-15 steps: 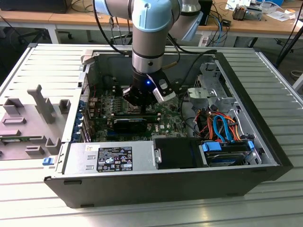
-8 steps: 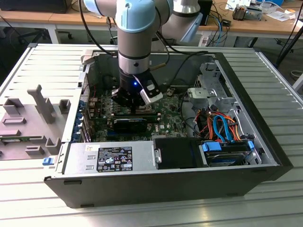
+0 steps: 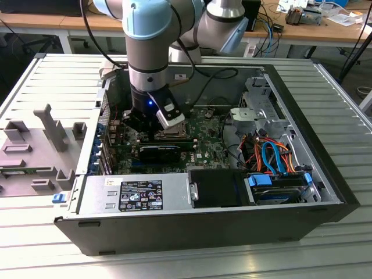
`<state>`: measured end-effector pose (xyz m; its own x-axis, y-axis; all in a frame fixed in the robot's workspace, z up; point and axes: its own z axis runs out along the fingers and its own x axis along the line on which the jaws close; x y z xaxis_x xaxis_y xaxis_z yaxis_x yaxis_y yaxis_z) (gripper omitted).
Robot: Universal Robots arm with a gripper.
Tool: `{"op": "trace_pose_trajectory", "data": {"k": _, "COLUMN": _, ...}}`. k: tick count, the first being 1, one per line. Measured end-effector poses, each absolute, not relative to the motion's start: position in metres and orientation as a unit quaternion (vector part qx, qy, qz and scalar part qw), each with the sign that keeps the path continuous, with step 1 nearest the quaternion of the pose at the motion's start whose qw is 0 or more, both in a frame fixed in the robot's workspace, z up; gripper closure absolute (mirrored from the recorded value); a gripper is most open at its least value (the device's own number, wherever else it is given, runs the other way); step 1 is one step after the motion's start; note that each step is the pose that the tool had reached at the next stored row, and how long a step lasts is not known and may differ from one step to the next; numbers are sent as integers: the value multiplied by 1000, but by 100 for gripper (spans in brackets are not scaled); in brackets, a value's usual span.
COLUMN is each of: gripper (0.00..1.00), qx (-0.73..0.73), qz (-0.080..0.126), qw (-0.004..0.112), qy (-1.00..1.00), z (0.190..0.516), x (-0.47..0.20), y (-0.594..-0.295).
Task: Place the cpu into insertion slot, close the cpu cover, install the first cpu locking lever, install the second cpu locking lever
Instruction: 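Install the second cpu locking lever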
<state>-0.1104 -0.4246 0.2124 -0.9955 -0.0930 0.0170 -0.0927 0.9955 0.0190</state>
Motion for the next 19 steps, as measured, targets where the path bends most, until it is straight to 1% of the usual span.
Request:
{"op": "trace_pose_trajectory", "data": {"k": 10, "gripper": 89, "qx": 99, "qz": -9, "qw": 9, "qy": -995, "z": 212, "x": -111, "y": -420}}
{"op": "trace_pose_trajectory", "data": {"k": 19, "gripper": 89, "qx": 104, "qz": -9, "qw": 9, "qy": -995, "z": 208, "x": -110, "y": -420}}
